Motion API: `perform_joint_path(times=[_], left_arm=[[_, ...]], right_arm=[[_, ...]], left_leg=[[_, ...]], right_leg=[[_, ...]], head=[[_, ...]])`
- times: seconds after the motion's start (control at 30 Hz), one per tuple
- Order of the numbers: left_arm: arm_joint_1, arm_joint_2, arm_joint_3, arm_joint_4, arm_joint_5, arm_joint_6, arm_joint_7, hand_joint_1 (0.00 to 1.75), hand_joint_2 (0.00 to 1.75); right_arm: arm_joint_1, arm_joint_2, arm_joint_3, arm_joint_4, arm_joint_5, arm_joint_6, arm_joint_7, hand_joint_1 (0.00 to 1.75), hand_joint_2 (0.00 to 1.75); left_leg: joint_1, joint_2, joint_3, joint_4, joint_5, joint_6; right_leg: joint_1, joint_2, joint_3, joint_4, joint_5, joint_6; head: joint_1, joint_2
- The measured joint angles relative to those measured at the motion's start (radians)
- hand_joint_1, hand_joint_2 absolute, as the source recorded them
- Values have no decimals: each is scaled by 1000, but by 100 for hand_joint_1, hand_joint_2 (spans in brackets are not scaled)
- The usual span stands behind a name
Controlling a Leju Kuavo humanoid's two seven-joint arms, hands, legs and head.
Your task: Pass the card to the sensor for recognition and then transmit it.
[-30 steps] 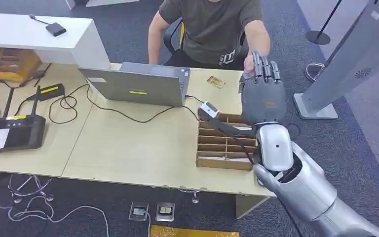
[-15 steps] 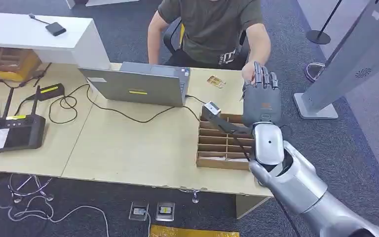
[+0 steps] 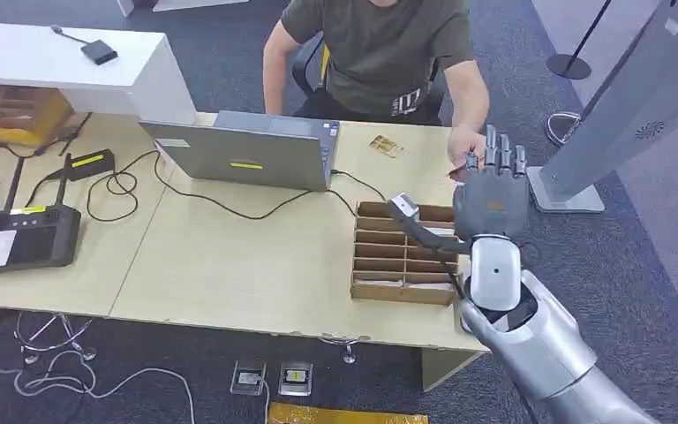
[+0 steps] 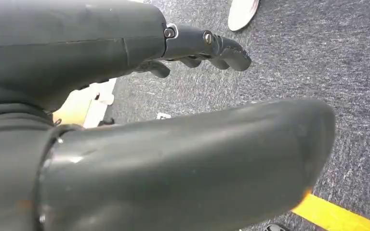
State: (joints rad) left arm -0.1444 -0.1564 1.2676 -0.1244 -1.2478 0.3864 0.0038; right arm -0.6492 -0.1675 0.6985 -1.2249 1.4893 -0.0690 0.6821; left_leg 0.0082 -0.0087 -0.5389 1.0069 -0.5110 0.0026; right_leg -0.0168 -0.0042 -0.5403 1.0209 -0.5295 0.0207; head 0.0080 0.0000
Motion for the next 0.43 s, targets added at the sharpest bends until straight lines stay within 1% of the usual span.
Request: perform_joint_path(times=[0.13,0.27,0.37,0.4,0.43], left_arm=[[0,0,0,0,-1,-3,-3,0,0],[0,0,0,0,3,-9,-11,0,0],[0,0,0,0,17,-12,-18,0,0],[1,0,0,0,22,-15,-21,0,0],[1,0,0,0,23,-18,-21,0,0]], right_arm=[[13,-1,-23,-19,38,11,0,0,0],[28,-8,-48,-56,75,54,0,0,0],[35,-33,-71,-94,80,102,2,0,0],[38,-47,-83,-112,81,125,2,0,0],[42,-63,-96,-129,82,144,2,0,0]], left_leg=[[0,0,0,0,0,0],[0,0,1,0,0,0],[0,0,2,0,0,0],[0,0,18,0,0,0],[0,0,16,1,1,1]], right_leg=[[0,0,0,0,0,0],[0,0,0,0,0,0],[0,1,0,0,0,0],[0,0,-1,0,1,0],[0,0,-2,0,1,0]], head=[[0,0],[0,0],[0,0],[0,0],[0,0]])
